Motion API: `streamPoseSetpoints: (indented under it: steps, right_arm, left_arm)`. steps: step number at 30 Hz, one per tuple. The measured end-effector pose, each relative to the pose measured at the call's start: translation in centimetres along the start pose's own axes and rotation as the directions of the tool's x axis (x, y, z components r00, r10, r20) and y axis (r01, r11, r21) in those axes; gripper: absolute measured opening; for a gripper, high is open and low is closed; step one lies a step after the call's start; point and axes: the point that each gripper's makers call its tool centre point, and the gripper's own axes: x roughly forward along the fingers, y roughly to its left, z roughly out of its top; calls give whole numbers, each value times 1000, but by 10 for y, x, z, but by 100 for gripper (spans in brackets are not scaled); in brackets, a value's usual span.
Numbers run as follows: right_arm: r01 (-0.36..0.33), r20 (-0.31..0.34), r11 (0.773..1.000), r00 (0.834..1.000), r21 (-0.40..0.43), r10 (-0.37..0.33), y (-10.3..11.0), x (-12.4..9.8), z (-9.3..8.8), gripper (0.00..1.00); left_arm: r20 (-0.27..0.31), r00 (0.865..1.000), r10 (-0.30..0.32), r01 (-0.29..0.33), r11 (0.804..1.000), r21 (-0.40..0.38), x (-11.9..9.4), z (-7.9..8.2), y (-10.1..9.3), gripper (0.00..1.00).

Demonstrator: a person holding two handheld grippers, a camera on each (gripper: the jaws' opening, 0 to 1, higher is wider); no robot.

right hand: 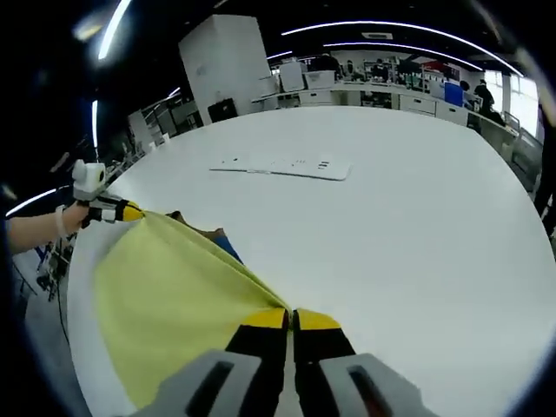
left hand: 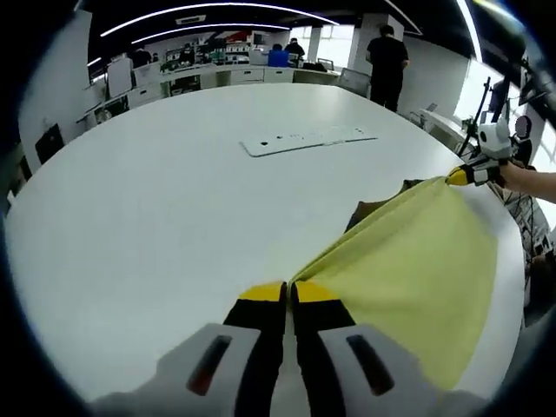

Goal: Fold the garment on the visible template until the final outline fits inside the template.

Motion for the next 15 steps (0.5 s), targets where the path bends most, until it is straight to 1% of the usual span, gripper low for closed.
streamPoseSetpoints:
  steps: [2,5,7,9,10,13,15]
  right_arm:
    - [1,-2,1000,1000,5,-1,-1,1,0,0]
    - [11,-9,1000,1000,13,-11,-3,4,-2,0]
    - [22,-13,1000,1000,11,-22,-5,5,-3,0]
    - [27,-10,1000,1000,2,-27,-4,5,-3,0]
    - [30,-10,1000,1000,-6,-30,-4,5,-3,0]
    - [36,-2,999,999,-6,-36,-5,5,-3,0]
    - [36,5,999,999,1,-36,-5,5,-3,1]
  left_arm:
    - [-4,1000,-2,2,1000,-21,1,-1,1,0]
    - [-8,1000,-1,1,1000,-23,3,-2,2,0]
    - [-5,1000,3,-3,1000,10,3,-2,1,0]
    - [11,1000,8,-8,997,75,3,-1,1,1]
    - [14,1000,20,-22,995,100,2,-1,2,2]
    - [15,1000,26,-27,996,87,2,-3,3,5]
    - [26,999,27,-28,998,58,-1,-4,5,7]
